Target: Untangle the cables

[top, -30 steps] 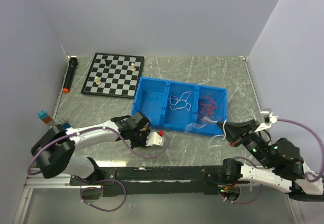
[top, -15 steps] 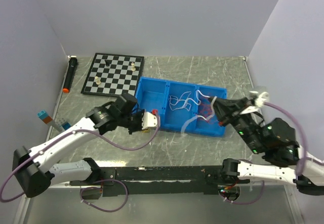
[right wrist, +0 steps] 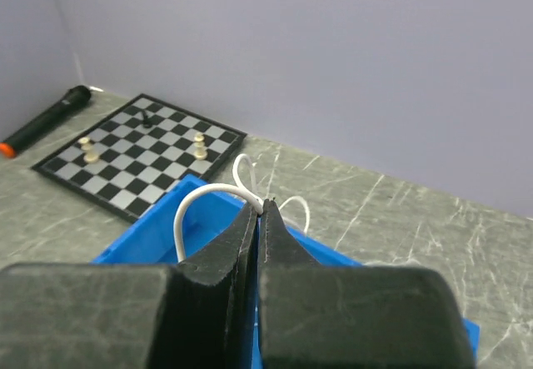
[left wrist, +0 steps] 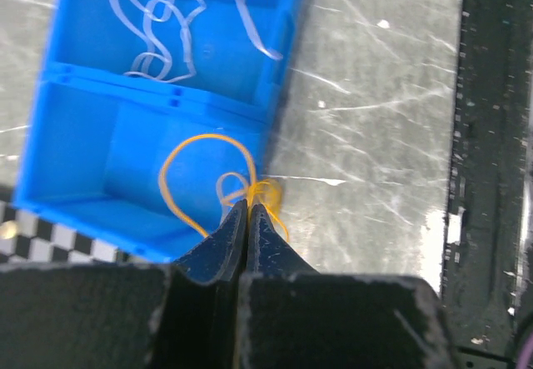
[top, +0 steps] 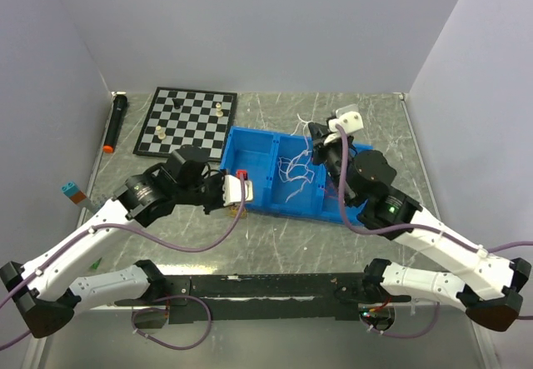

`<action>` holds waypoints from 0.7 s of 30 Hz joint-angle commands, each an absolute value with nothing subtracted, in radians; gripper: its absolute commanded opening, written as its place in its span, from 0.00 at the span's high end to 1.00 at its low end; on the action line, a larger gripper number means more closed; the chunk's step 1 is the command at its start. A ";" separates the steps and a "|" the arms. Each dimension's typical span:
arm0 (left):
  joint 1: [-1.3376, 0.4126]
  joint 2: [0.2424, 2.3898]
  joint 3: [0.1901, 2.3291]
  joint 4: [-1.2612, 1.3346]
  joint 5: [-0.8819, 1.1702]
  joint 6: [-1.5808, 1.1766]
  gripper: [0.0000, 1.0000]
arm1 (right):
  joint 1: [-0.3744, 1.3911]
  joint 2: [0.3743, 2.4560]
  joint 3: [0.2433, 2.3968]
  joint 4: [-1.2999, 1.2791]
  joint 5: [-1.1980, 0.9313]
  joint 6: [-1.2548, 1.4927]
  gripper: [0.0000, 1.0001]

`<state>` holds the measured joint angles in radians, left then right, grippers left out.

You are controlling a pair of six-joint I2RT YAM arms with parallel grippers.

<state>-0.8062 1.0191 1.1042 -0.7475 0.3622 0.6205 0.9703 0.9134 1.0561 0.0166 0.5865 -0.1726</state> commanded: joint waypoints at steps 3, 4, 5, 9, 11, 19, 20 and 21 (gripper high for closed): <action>-0.802 0.989 1.170 -0.732 0.259 0.624 0.99 | 0.865 0.971 1.039 0.181 0.491 -0.144 1.00; -0.802 0.988 1.173 -0.721 0.247 0.618 0.99 | 0.850 0.985 1.034 0.190 0.489 -0.144 1.00; -0.802 0.989 1.177 -0.713 0.241 0.614 0.99 | 0.839 0.995 1.029 0.198 0.479 -0.144 1.00; -0.804 0.997 1.195 -0.661 0.213 0.565 0.99 | 0.805 1.045 0.991 0.235 0.477 -0.149 1.00; -0.802 1.006 1.209 -0.635 0.196 0.542 0.99 | 0.798 1.065 0.960 0.247 0.479 -0.138 1.00; -0.782 1.077 1.302 -0.574 0.141 0.445 0.99 | 0.765 1.049 0.789 0.273 0.497 -0.029 1.00; -0.779 1.091 1.316 -0.577 0.143 0.440 0.99 | 0.764 1.040 0.776 0.272 0.497 -0.025 1.00; -0.778 1.101 1.327 -0.580 0.147 0.436 0.99 | 0.762 1.035 0.764 0.273 0.499 -0.018 1.00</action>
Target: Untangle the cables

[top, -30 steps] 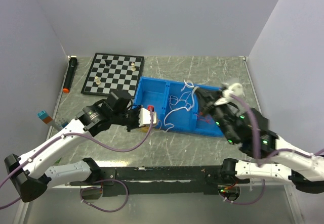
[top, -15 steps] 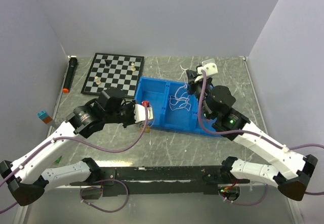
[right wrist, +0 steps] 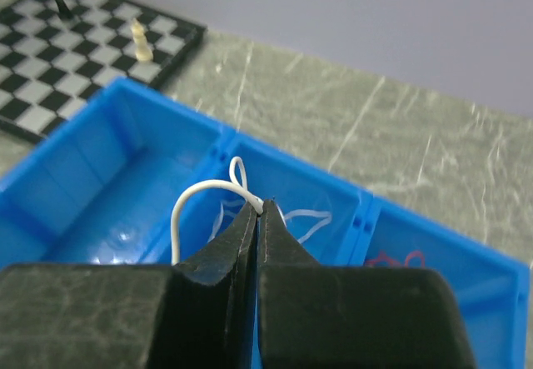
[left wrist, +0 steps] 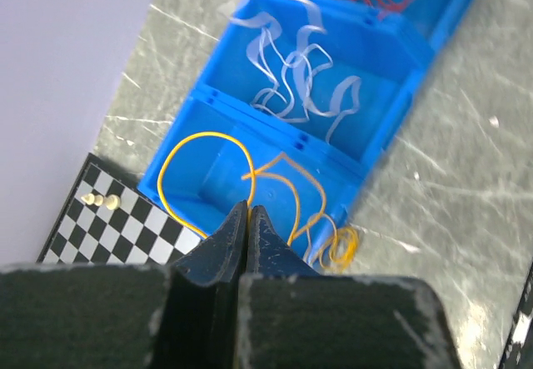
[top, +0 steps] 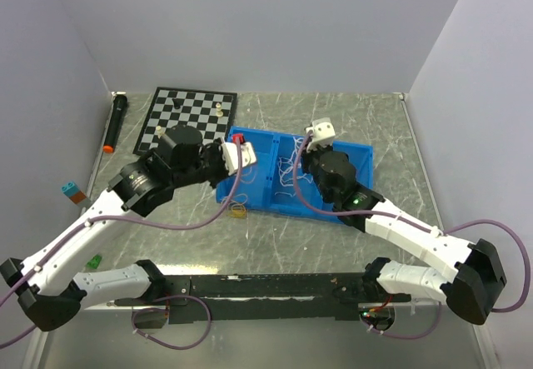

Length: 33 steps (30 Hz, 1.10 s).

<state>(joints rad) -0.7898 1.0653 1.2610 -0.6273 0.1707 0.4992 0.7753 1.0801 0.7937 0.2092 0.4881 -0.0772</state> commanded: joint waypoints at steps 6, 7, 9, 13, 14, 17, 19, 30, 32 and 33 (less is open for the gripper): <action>-0.775 1.146 1.371 -0.546 0.114 0.407 0.99 | 0.747 1.032 0.770 0.229 0.471 -0.003 1.00; -0.772 1.158 1.387 -0.543 0.103 0.394 0.99 | 0.742 1.041 0.776 0.216 0.468 -0.002 1.00; -0.759 1.183 1.419 -0.537 0.094 0.371 0.99 | 0.736 1.072 0.782 0.198 0.466 0.057 1.00; -0.716 1.252 1.486 -0.554 0.117 0.333 0.99 | 0.715 1.141 0.785 0.154 0.456 0.171 1.00; -0.701 1.278 1.505 -0.563 0.126 0.322 0.99 | 0.707 1.156 0.778 0.150 0.439 0.201 1.00; -0.649 1.344 1.540 -0.578 0.153 0.302 0.99 | 0.692 1.180 0.762 0.137 0.387 0.280 1.00; -0.627 1.376 1.551 -0.575 0.169 0.305 0.99 | 0.689 1.180 0.755 0.117 0.367 0.330 1.00; -0.557 1.514 1.568 -0.535 0.216 0.311 0.99 | 0.680 1.019 0.719 0.046 0.282 0.400 0.37; -0.540 1.537 1.562 -0.526 0.232 0.308 0.99 | 0.680 0.979 0.716 0.025 0.279 0.406 0.33; -0.537 1.545 1.556 -0.517 0.235 0.310 0.99 | 0.678 0.948 0.715 0.015 0.281 0.410 0.33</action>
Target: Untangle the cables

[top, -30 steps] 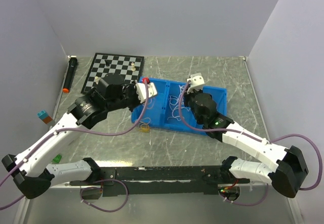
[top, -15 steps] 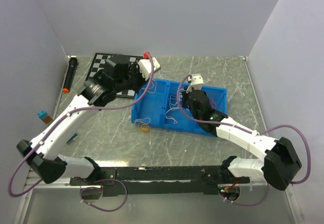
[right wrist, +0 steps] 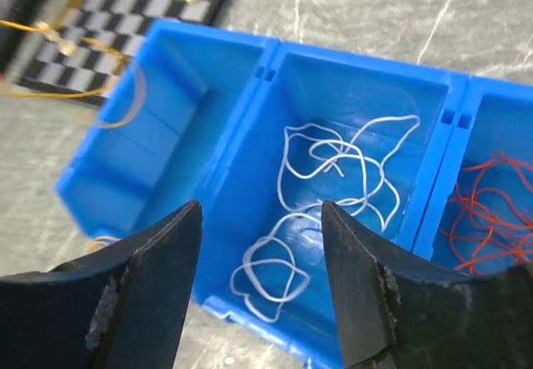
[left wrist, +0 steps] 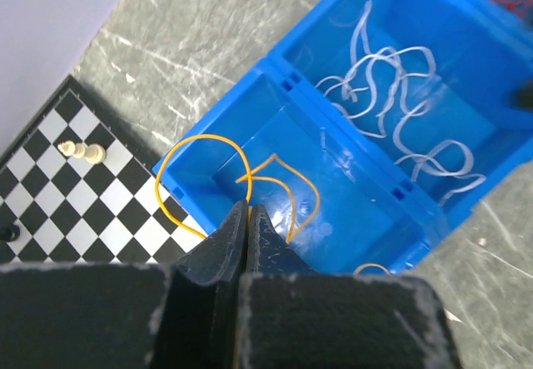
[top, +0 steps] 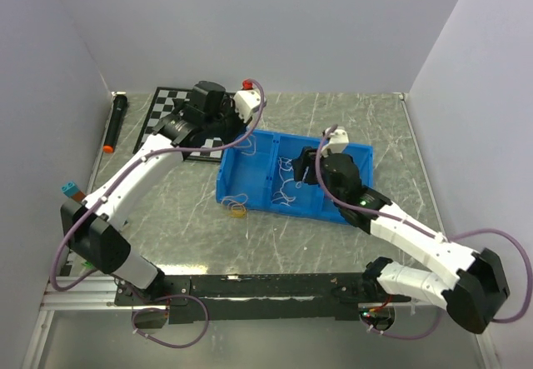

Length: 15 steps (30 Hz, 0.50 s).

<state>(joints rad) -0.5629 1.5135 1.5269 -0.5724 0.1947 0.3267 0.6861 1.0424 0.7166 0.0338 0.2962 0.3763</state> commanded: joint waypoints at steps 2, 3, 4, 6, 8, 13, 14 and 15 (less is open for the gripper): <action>-0.537 1.560 1.543 -0.505 0.247 0.308 0.99 | 0.678 0.896 0.704 0.006 0.282 0.413 0.33; -0.535 1.568 1.539 -0.502 0.256 0.308 0.99 | 0.678 0.873 0.701 0.003 0.285 0.413 0.33; -0.537 1.581 1.536 -0.497 0.259 0.308 0.99 | 0.680 0.853 0.703 0.003 0.287 0.411 0.33; -0.537 1.606 1.526 -0.485 0.265 0.299 0.99 | 0.680 0.825 0.713 -0.040 0.284 0.407 0.33; -0.537 1.638 1.531 -0.485 0.275 0.295 0.98 | 0.680 0.812 0.729 -0.064 0.284 0.403 0.33; -0.535 1.683 1.586 -0.555 0.275 0.305 0.52 | 0.680 0.801 0.747 -0.101 0.282 0.393 0.33; -0.535 1.674 1.585 -0.566 0.270 0.313 0.42 | 0.678 0.799 0.747 -0.101 0.284 0.393 0.33; -0.535 1.655 1.575 -0.569 0.271 0.324 0.37 | 0.680 0.795 0.746 -0.103 0.282 0.391 0.33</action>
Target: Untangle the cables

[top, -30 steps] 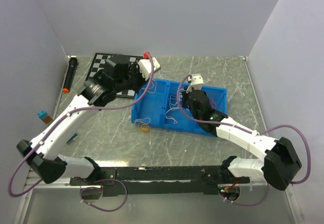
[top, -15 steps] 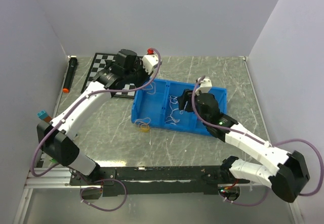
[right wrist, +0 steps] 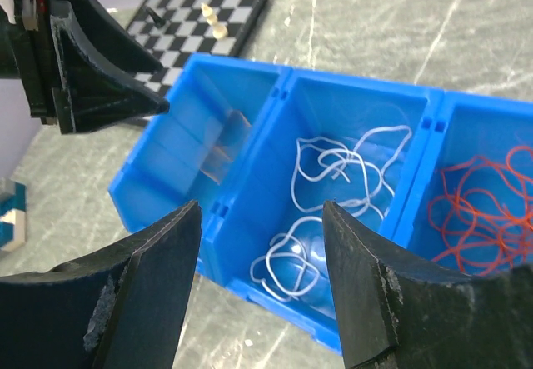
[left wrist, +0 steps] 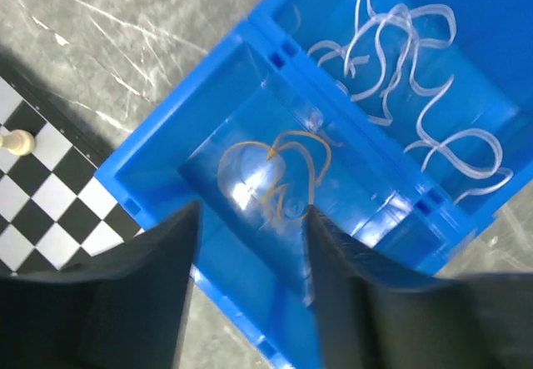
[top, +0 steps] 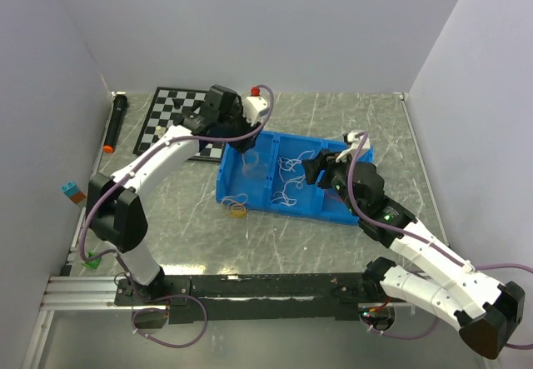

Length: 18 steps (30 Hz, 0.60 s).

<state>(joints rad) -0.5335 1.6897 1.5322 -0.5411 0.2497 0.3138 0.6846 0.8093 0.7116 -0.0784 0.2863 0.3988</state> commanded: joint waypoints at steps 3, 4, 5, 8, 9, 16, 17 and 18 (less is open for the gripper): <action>-0.535 1.576 1.522 -0.590 0.296 0.382 0.16 | 0.678 0.795 0.736 -0.100 0.279 0.393 0.33; -0.537 1.551 1.503 -0.606 0.311 0.406 0.16 | 0.678 0.796 0.735 -0.100 0.276 0.394 0.33; -0.537 1.525 1.482 -0.636 0.334 0.438 0.18 | 0.680 0.796 0.732 -0.098 0.273 0.397 0.33; -0.540 1.457 1.378 -0.716 0.406 0.530 0.24 | 0.678 0.792 0.719 -0.094 0.264 0.397 0.33; -0.545 1.442 1.338 -0.738 0.422 0.566 0.26 | 0.678 0.790 0.712 -0.089 0.261 0.399 0.33; -0.603 1.361 1.019 -0.700 0.371 0.696 0.29 | 0.680 0.759 0.681 -0.106 0.256 0.400 0.33; -0.609 1.347 0.987 -0.678 0.359 0.718 0.30 | 0.680 0.755 0.680 -0.110 0.259 0.400 0.33; -0.617 1.330 0.951 -0.646 0.345 0.730 0.32 | 0.678 0.749 0.678 -0.113 0.259 0.402 0.33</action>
<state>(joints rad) -0.5888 1.3842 1.0565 -0.7002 0.3687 0.6189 0.6846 0.7799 0.6918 -0.1127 0.2634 0.3996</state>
